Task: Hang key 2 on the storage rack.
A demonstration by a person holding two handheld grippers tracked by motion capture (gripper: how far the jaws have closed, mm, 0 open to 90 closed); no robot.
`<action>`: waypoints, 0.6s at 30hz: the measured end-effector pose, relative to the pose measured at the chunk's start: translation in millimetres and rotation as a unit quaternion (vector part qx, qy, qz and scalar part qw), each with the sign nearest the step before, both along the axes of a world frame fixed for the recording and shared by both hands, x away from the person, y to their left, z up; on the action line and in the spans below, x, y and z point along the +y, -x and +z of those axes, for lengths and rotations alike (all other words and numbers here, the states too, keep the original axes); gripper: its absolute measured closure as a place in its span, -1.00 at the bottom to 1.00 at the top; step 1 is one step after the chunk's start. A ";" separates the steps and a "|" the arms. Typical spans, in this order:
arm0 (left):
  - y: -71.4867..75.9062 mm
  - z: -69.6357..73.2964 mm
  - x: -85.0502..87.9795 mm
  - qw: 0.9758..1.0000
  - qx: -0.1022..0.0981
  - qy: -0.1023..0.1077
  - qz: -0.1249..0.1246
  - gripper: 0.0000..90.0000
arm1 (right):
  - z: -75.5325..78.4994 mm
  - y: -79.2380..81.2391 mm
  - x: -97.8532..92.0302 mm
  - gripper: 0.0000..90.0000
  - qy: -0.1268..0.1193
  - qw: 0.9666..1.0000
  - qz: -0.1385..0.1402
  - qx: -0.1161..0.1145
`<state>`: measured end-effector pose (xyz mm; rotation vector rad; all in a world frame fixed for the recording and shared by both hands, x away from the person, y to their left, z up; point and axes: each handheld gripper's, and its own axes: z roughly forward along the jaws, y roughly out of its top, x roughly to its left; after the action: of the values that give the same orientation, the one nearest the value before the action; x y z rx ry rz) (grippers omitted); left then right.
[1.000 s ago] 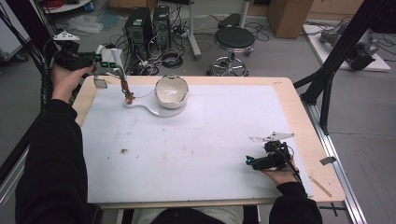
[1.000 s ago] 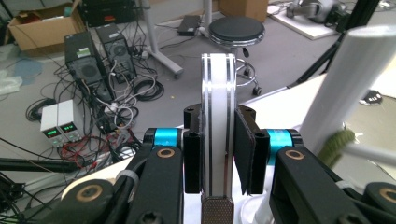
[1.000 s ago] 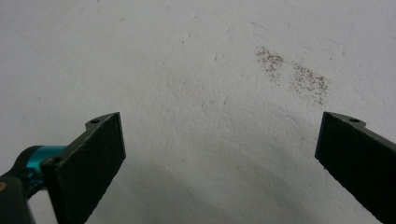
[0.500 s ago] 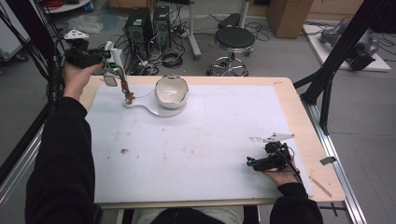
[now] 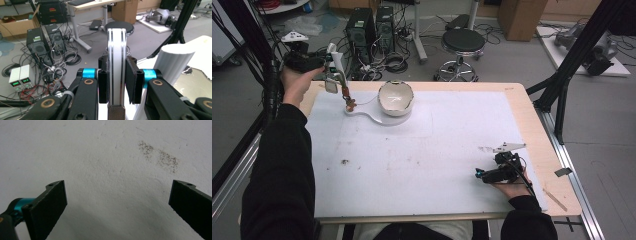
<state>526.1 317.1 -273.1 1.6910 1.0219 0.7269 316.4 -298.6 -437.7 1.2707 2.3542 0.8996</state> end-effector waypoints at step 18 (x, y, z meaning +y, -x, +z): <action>1.1 -8.5 7.4 0.995 0.073 0.067 -0.001 0.46 | -0.4 0.1 0.8 -0.99 0.000 1.000 0.000 0.002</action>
<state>525.0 324.5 -281.7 1.6471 1.1451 0.5278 316.3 -297.9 -438.0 1.2736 2.3582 0.8964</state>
